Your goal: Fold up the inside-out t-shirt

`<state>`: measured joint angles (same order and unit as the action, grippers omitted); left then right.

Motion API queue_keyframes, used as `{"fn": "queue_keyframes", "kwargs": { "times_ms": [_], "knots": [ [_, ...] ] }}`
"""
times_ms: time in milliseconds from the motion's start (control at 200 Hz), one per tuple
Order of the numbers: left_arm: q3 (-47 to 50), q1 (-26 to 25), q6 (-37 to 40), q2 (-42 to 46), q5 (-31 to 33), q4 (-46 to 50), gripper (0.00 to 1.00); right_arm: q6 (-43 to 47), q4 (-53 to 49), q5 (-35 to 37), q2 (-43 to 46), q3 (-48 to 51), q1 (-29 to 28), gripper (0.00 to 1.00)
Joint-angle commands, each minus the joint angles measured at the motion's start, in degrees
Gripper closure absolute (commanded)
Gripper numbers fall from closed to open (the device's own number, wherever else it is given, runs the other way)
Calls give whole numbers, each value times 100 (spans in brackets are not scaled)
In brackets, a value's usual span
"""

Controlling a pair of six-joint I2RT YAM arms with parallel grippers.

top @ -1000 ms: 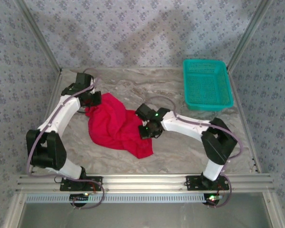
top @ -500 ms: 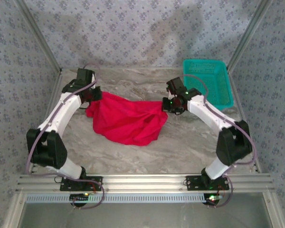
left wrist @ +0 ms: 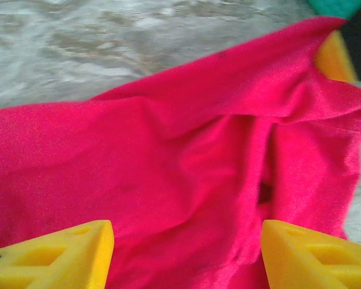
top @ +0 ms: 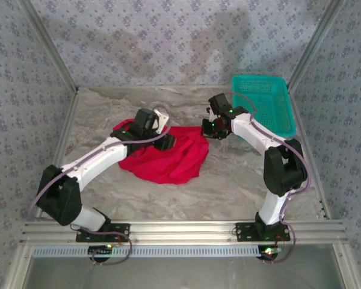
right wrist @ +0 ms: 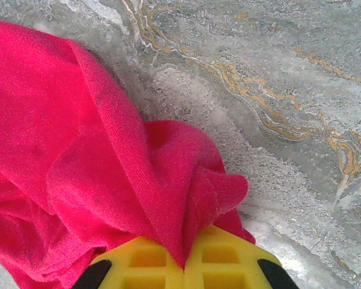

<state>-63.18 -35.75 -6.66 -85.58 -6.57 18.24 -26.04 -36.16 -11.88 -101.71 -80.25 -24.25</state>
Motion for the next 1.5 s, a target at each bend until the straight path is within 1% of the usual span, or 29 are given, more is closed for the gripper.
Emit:
{"fn": "queue_keyframes", "kwargs": {
  "times_ms": [0,95,230,295,350,370,390,440,460,495,590,720,795,889,929,1009,1104,1134,1174,1204,1229,1274,1319,1384,1449,1499],
  "knots": [
    [-252,-180,44,-628,-488,-380,35,64,-22,-104,137,-5,5,100],
    [-480,-233,60,-1070,-679,-422,34,69,-17,-97,211,68,11,100],
    [-677,-256,109,-1526,-708,-381,34,77,-39,-104,274,114,31,100],
    [-750,-255,131,-1710,-692,-300,36,82,-48,-121,281,121,39,100],
    [-796,-256,147,-1826,-650,-233,41,99,-68,-129,292,116,53,100],
    [-809,-248,161,-1856,-640,-212,46,101,-74,-130,292,111,66,100],
    [-825,-240,172,-1888,-622,-183,53,109,-83,-135,297,114,69,100],
    [-913,-184,163,-1918,-602,-56,81,138,-116,-130,307,113,85,100],
    [-957,-158,144,-1912,-599,13,89,156,-141,-118,314,112,91,100],
    [-1036,-99,114,-1855,-603,129,100,184,-182,-85,326,115,105,100],
    [-1214,20,82,-1491,-504,444,100,277,-322,70,375,180,161,100],
    [-1402,56,-30,-736,-301,747,100,373,-517,405,357,247,312,100],
    [-1237,58,-199,-314,-348,545,100,401,-567,449,278,214,390,100],
    [-923,56,-441,6,-550,229,100,412,-564,475,125,108,433,100],
    [-771,51,-564,70,-636,88,100,376,-555,515,45,44,428,100],
    [-466,49,-796,85,-774,-210,100,279,-622,359,-67,-117,388,100],
    [-222,49,-1041,-26,-928,-453,100,115,-760,271,77,-202,254,100],
    [-147,50,-1087,-70,-971,-545,100,64,-820,323,168,-206,210,92],
    [-72,50,-1137,-121,-998,-644,100,3,-962,411,293,-205,154,70],
    [-32,49,-1170,-161,-1007,-679,100,-43,-1062,520,413,-191,100,59],
    [-23,58,-1179,-192,-1011,-690,100,-79,-1117,619,553,-137,34,55],
    [-23,70,-1204,-243,-1021,-670,100,-146,-1087,689,782,0,-106,53],
    [-49,86,-1223,-287,-1035,-660,100,-216,-994,704,1030,190,-289,53],
    [-78,108,-1242,-318,-1056,-625,100,-360,-628,631,1355,525,-592,59],
    [-115,141,-1255,-313,-1051,-578,100,-601,114,315,1637,1009,-914,67],
    [-131,158,-1233,-301,-1054,-542,100,-832,942,111,1728,1470,-1132,73]
  ]
}}
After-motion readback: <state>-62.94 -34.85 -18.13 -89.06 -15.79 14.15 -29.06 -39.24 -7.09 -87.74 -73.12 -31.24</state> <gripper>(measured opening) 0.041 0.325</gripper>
